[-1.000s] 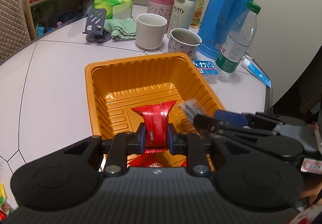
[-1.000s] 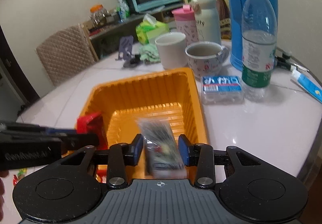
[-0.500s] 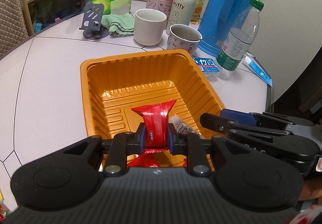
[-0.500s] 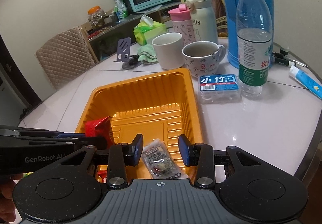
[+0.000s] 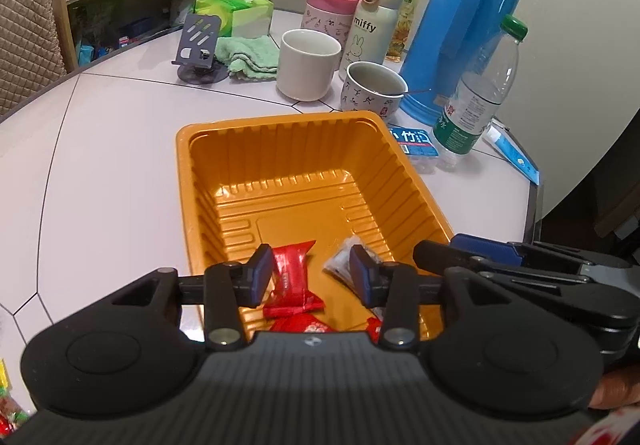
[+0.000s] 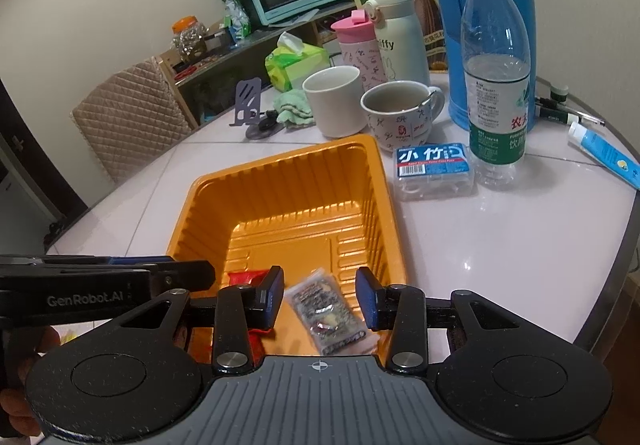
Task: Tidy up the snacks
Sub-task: 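Carry both snacks over the orange tray and release them inside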
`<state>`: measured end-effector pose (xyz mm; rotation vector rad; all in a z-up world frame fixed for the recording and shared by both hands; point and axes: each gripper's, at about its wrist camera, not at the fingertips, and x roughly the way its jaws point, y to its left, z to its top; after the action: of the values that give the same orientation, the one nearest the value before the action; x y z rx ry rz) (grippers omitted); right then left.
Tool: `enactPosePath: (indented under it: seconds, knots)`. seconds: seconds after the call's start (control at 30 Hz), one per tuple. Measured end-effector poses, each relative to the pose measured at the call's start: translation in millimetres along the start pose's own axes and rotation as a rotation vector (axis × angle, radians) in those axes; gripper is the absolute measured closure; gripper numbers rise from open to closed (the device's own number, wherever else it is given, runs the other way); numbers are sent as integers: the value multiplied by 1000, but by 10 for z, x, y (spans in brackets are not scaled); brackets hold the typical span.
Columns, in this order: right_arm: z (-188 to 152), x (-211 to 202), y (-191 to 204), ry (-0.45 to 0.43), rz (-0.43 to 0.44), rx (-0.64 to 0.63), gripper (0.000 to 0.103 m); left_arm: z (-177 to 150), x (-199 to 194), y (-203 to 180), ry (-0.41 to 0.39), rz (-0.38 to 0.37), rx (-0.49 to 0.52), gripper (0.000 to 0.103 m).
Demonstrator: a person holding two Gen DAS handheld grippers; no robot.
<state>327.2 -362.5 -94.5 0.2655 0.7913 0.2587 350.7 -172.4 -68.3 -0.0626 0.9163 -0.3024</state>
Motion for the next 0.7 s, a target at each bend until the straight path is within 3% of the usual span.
enactPosePath:
  seconds: [0.1, 0.27, 0.4, 0.7]
  knots:
    - [-53, -58, 28, -6, 2, 1, 44, -50, -93, 45, -2, -6, -16, 60]
    - [-137, -177, 61, 1, 9, 14, 39, -158, -277, 96, -7, -2, -33, 51]
    - [-200, -293, 104, -3, 11, 16, 29, -270, -450, 134, -14, 7, -52, 46]
    - [-354, -593, 261, -13, 31, 15, 25, -544, -849, 169, -23, 12, -77, 46]
